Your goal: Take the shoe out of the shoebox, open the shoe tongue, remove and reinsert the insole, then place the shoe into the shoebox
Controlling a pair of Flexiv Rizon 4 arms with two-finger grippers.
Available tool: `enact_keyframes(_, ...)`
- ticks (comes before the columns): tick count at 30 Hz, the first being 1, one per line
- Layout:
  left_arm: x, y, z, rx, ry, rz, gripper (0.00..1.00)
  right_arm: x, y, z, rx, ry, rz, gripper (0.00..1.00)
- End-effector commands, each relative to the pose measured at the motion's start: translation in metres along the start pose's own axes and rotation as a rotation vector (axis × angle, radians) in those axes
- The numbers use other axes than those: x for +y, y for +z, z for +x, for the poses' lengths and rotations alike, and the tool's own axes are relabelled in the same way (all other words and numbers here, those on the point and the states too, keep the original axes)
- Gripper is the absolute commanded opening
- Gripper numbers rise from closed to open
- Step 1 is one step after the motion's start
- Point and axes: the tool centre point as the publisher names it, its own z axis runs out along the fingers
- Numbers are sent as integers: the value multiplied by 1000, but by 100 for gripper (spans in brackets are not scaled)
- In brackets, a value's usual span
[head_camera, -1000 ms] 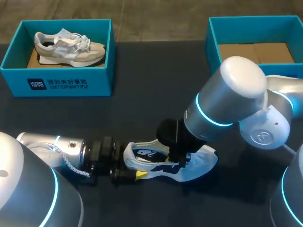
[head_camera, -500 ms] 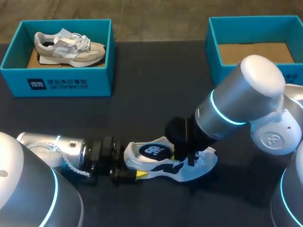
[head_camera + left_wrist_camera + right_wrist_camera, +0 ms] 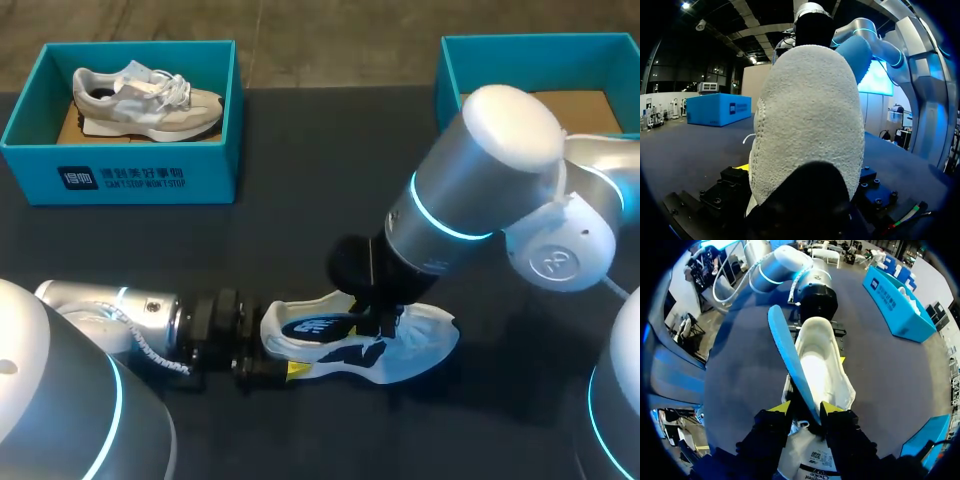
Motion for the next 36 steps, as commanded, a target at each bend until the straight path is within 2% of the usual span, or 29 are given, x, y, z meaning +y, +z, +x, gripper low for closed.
enact_keyframes(1,0,-1,0,-1,0,1,0,4,-9,2,-14,0,24,35)
enact_keyframes(9,0,-1,0,-1,0,1,0,10,-27,-4,-41,-19,40,35)
enact_keyframes(16,0,-1,0,-1,0,1,0,20,-37,-11,-30,-70,5,33)
enact_keyframes(23,0,-1,0,-1,0,1,0,34,-30,-21,94,-99,-33,31)
enact_keyframes(27,0,-1,0,-1,0,1,0,37,-24,-25,141,-99,-55,25)
enact_keyframes(36,0,-1,0,-1,0,1,0,55,-13,-27,202,-134,-65,29)
